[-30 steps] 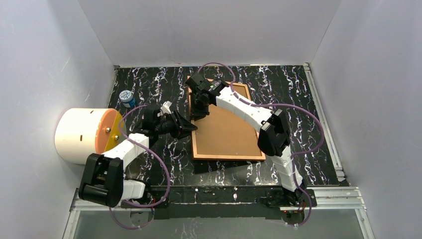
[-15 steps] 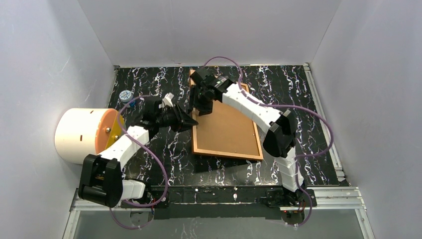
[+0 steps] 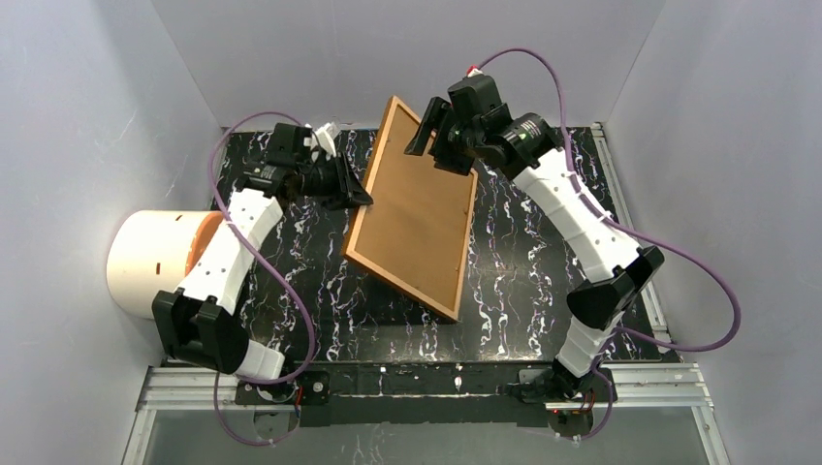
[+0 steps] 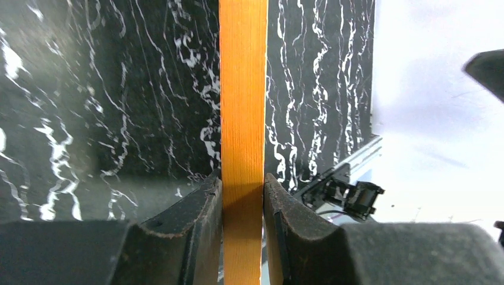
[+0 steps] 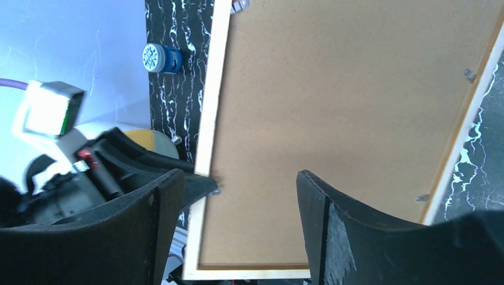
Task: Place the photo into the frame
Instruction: Turn over the photo frame at the center of the board.
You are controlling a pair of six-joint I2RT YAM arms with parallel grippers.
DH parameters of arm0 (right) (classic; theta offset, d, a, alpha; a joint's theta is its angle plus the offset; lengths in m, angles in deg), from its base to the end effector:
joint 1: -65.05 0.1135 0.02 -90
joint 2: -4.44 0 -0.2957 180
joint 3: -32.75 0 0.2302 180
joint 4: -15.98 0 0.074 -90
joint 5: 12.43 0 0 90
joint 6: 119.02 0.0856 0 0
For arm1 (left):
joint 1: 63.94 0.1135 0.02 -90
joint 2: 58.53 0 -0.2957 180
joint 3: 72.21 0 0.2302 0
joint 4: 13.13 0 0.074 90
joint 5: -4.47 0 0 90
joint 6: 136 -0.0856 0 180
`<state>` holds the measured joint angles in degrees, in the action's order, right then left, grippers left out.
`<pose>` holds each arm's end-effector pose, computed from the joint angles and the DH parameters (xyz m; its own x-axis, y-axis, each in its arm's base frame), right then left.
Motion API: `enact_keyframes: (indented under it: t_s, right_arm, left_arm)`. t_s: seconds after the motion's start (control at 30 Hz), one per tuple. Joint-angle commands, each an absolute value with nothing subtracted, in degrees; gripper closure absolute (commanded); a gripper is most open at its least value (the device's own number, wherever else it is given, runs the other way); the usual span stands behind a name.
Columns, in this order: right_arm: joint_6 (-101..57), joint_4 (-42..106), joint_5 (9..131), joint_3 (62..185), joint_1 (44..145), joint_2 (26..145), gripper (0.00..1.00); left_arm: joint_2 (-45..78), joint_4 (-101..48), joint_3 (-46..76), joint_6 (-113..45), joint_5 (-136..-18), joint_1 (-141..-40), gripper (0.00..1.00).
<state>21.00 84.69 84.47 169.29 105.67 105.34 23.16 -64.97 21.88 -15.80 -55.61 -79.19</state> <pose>0.3074 0.2502 0.4513 -0.7028 0.3994 -0.5887 -0.0488 0.7985 0.6000 0.2942 -0.1245 0.3614 -0.8313 -0.2252 -0.5081 0.2099 0.7192 -0.6623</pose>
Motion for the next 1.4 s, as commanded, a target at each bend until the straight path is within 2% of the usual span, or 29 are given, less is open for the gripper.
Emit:
enact_keyframes:
  t_s: [0.0, 0.23, 0.47, 0.87, 1.13, 1.37]
  right_arm:
    - [21.06, 84.34, 82.01, 170.86, 105.36, 106.29, 0.22]
    - [23.1, 86.44, 77.95, 178.83, 105.33, 111.78, 0.08]
    - [28.81, 82.6, 72.86, 180.56, 104.17, 113.99, 0.05]
    - [31.07, 82.86, 74.56, 185.62, 102.06, 119.96, 0.07]
    - [29.65, 83.79, 76.75, 183.86, 101.96, 119.13, 0.08]
    - [28.28, 89.23, 79.53, 180.37, 101.42, 115.81, 0.16]
  left_arm:
    - [23.1, -71.61, 31.83, -25.29, -60.83, -79.02, 1.0]
    - [25.81, -72.19, 42.56, -28.09, -60.69, -79.13, 1.0]
    - [23.38, -70.18, 44.39, -30.67, -61.35, -79.51, 1.0]
    - [19.31, -66.48, 40.53, -38.78, -59.92, -82.97, 1.0]
    - [18.98, -66.3, 40.38, -42.99, -67.54, -90.44, 1.0]
    - [18.37, -66.19, 40.58, -45.12, -71.0, -93.99, 1.0]
